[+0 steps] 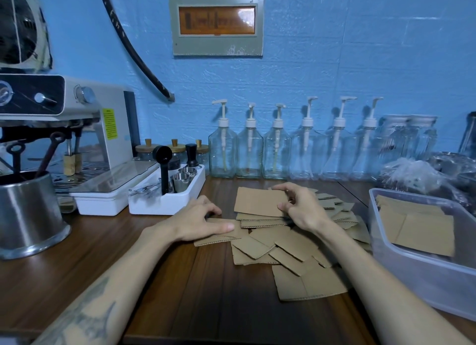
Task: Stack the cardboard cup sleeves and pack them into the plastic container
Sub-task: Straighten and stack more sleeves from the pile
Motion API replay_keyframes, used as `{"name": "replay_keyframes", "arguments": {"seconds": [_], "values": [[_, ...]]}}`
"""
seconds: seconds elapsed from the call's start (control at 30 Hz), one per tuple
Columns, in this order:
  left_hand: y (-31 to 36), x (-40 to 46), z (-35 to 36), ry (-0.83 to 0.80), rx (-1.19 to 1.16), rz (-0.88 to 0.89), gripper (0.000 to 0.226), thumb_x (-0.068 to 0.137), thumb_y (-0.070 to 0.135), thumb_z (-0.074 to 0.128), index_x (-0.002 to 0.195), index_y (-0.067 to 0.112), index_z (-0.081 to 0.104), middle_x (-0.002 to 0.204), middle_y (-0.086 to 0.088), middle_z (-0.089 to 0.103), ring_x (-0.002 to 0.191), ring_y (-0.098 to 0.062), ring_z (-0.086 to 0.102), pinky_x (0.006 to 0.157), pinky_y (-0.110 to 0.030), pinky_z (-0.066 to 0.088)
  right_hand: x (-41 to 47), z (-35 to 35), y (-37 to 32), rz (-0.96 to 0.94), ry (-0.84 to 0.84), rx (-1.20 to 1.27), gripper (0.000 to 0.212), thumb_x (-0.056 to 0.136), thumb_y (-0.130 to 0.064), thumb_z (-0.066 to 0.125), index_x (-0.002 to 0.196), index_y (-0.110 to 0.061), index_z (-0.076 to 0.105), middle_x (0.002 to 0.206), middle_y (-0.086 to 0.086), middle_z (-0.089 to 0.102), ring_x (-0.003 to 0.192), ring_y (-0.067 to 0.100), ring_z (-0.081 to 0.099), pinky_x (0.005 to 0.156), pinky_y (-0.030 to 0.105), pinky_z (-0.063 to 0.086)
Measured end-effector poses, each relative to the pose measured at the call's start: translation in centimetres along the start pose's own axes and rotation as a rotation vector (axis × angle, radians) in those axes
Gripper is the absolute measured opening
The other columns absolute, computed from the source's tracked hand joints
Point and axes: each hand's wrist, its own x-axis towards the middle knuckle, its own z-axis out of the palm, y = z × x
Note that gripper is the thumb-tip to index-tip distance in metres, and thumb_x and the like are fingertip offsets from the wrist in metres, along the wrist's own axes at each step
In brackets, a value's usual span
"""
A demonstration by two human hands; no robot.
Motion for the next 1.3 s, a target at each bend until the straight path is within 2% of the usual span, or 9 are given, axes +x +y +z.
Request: {"name": "replay_keyframes", "arguments": {"seconds": [0.13, 0.27, 0.47, 0.57, 0.7, 0.8, 0.9, 1.13, 1.3], "values": [[0.1, -0.6, -0.6, -0.073, -0.077, 0.012, 0.08, 0.053, 0.084, 0.063, 0.117, 0.036, 0.062, 0.118, 0.012, 0.044, 0.117, -0.007, 0.042, 0.104, -0.03, 0.039, -0.2, 0.0, -0.3, 0.002, -0.001, 0.002, 0.041, 0.088, -0.005, 0.066, 0.122, -0.029, 0.064, 0.091, 0.001, 0.069, 0.074, 0.014, 0.057, 0.085, 0.036, 0.052], [0.3, -0.8, -0.6, -0.03, -0.112, 0.06, 0.051, 0.068, 0.059, 0.081, 0.108, 0.031, 0.065, 0.116, 0.006, 0.048, 0.111, -0.01, 0.047, 0.099, -0.029, 0.043, -0.4, 0.0, -0.6, 0.0, -0.008, 0.015, 0.041, 0.088, -0.004, 0.066, 0.122, -0.027, 0.064, 0.096, 0.004, 0.07, 0.081, 0.021, 0.061, 0.088, 0.04, 0.053], [0.7, -0.7, -0.7, 0.094, -0.154, 0.122, 0.043, 0.068, 0.047, 0.086, 0.101, 0.033, 0.061, 0.112, 0.006, 0.055, 0.105, -0.008, 0.052, 0.091, -0.024, 0.045, -0.6, -0.4, -1.0, 0.003, 0.009, 0.08, 0.04, 0.088, -0.001, 0.066, 0.121, -0.024, 0.064, 0.093, 0.016, 0.068, 0.076, 0.023, 0.057, 0.085, 0.04, 0.052], [0.6, -0.6, -0.8, 0.141, -0.284, 0.109, 0.037, 0.07, 0.036, 0.087, 0.098, 0.024, 0.065, 0.097, 0.003, 0.062, 0.085, -0.01, 0.057, 0.077, -0.022, 0.046, -0.7, -0.4, -1.3, -0.005, 0.002, 0.084, 0.04, 0.088, -0.001, 0.067, 0.122, -0.022, 0.065, 0.097, 0.018, 0.069, 0.077, 0.02, 0.055, 0.084, 0.035, 0.05], [0.4, -0.6, -1.4, 0.109, -0.39, 0.096, 0.028, 0.077, 0.026, 0.084, 0.099, 0.018, 0.068, 0.072, 0.008, 0.059, 0.064, -0.01, 0.046, 0.064, -0.025, 0.041, -0.8, -0.2, -1.5, -0.006, -0.038, 0.073, 0.042, 0.087, 0.0, 0.067, 0.122, -0.021, 0.065, 0.094, 0.013, 0.069, 0.078, 0.018, 0.055, 0.085, 0.034, 0.049], [0.6, -0.6, -1.9, 0.089, -0.469, 0.085, 0.016, 0.082, 0.022, 0.079, 0.097, 0.017, 0.075, 0.07, 0.01, 0.059, 0.062, -0.007, 0.047, 0.06, -0.016, 0.04, -0.7, -0.1, -1.4, -0.002, -0.035, 0.078, 0.042, 0.086, 0.001, 0.068, 0.122, -0.021, 0.066, 0.08, 0.004, 0.061, 0.076, 0.019, 0.053, 0.083, 0.034, 0.049], [1.2, -0.4, -2.1, 0.14, -0.6, 0.074, 0.006, 0.087, 0.021, 0.074, 0.09, 0.017, 0.077, 0.08, 0.002, 0.07, 0.07, -0.006, 0.06, 0.064, -0.013, 0.047, -0.6, 0.0, -1.5, 0.002, -0.035, 0.092, 0.041, 0.086, 0.002, 0.067, 0.12, -0.022, 0.066, 0.083, 0.01, 0.061, 0.075, 0.02, 0.053, 0.08, 0.035, 0.05], [2.6, -0.2, -1.4, 0.371, -1.028, -0.028, 0.013, 0.086, 0.024, 0.075, 0.095, 0.015, 0.075, 0.089, -0.005, 0.076, 0.071, -0.01, 0.067, 0.057, -0.016, 0.05, -0.9, -0.1, -1.9, 0.01, -0.047, 0.128, 0.041, 0.089, 0.005, 0.062, 0.121, -0.021, 0.063, 0.076, 0.006, 0.057, 0.061, 0.025, 0.056, 0.067, 0.048, 0.056], [2.5, 0.1, -1.2, 0.433, -1.149, -0.039, 0.028, 0.093, 0.009, 0.065, 0.116, 0.002, 0.051, 0.086, -0.018, 0.063, 0.053, -0.012, 0.054, 0.045, -0.019, 0.04, -0.8, -0.1, -2.1, 0.043, -0.044, 0.187, 0.04, 0.091, 0.007, 0.059, 0.124, -0.016, 0.062, 0.085, 0.013, 0.055, 0.053, 0.022, 0.056, 0.063, 0.039, 0.052]]}}
